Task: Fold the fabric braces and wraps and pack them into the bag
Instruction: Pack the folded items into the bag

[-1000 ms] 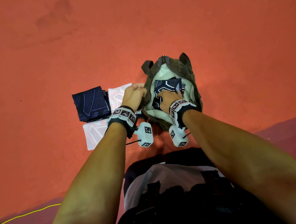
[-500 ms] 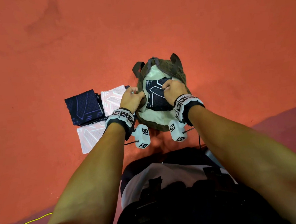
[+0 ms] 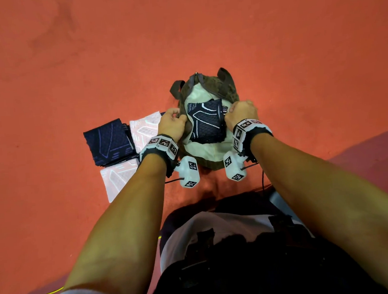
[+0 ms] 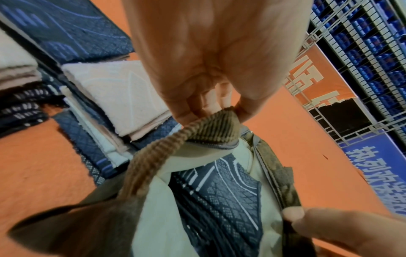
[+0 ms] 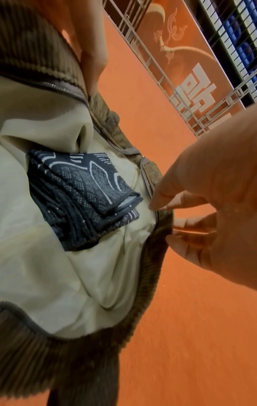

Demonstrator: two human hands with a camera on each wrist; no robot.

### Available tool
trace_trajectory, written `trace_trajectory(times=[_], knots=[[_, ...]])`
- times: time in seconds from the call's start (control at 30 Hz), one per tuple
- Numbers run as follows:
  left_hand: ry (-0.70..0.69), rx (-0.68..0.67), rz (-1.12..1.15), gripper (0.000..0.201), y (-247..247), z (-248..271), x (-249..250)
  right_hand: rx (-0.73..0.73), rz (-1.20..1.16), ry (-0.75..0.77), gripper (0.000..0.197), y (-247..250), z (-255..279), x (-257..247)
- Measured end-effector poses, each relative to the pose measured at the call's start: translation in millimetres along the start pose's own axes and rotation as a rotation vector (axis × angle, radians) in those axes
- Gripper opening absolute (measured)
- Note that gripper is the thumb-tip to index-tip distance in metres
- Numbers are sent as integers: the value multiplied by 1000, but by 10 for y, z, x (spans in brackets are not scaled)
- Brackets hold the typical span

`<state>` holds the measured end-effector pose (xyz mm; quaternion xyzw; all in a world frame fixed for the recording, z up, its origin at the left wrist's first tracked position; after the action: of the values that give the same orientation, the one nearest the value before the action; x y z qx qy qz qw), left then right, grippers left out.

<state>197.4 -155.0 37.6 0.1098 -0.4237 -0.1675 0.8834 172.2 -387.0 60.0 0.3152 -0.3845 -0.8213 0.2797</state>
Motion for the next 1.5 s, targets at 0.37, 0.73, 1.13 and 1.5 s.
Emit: trace_trajectory(times=[0.37, 0.73, 1.13, 1.5], knots=[[-52, 30, 65, 21, 38, 69, 190, 89, -219, 56, 34, 252, 147, -103], [-189, 49, 99, 20, 272, 194, 376, 187, -239, 138, 40, 520, 374, -384], [-317, -21, 179, 28, 306, 413, 808, 293, -269, 155, 46, 982, 553, -550], [-329, -71, 183, 29, 253, 434, 760, 289, -275, 111, 34, 993, 672, -479]])
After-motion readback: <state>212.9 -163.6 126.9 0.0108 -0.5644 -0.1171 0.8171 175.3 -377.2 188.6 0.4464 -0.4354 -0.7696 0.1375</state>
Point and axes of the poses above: each hand's wrist, its own z-axis away from the middle knuckle, its own y-axis out of the back of the hand, x = y × z, the point moved 8 cm from there along -z, towards the middle knuckle, and after that the axes turned 1 degree about -z, right-handed, at the moved point
